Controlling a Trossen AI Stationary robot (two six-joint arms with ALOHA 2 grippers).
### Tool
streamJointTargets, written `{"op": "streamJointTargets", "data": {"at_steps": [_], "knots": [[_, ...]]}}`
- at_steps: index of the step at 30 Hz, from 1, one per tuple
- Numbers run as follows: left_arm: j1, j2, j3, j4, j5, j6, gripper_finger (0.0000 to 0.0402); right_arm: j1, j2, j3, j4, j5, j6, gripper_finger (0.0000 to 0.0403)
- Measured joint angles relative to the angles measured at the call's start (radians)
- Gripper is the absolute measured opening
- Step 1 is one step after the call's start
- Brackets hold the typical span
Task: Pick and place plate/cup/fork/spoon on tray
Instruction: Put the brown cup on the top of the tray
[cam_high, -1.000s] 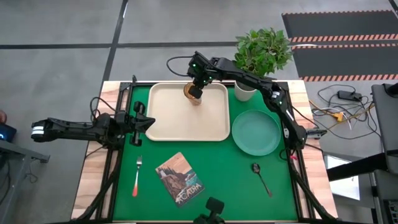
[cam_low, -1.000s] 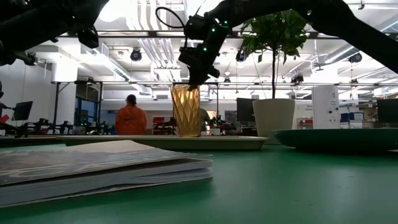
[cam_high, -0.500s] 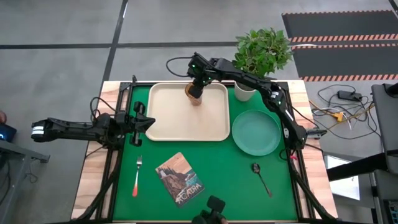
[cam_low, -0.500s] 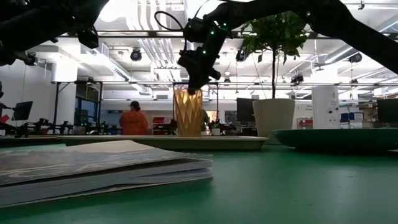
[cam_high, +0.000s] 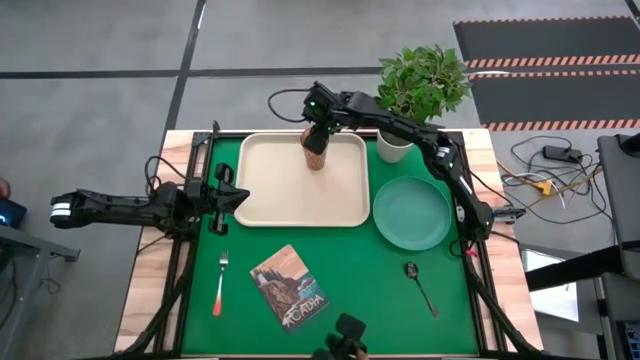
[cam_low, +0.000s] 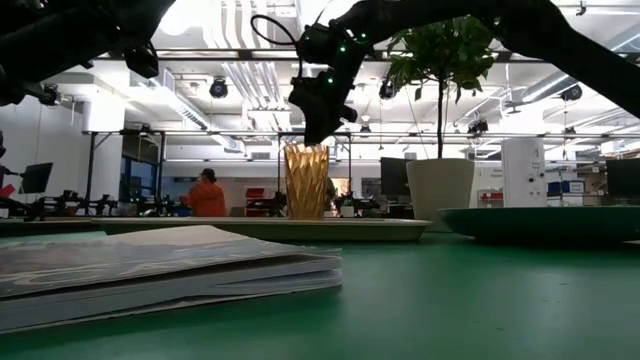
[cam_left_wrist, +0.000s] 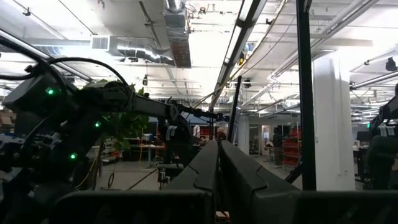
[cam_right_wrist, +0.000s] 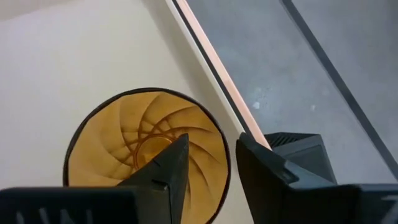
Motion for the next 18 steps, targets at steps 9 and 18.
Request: {"op": "streamJointTargets", "data": {"at_steps": [9, 18], "knots": [[0.0, 0.0, 0.0, 0.001, 0.0, 0.0, 0.0, 0.03, -0.018, 0.0, 0.014, -0.012, 0.006, 0.0092], [0.0, 0.0, 0.0, 0.003, 0.0, 0.0, 0.0, 0.135, -0.018, 0.0, 0.073, -0.011, -0.078, 0.0035]]}}
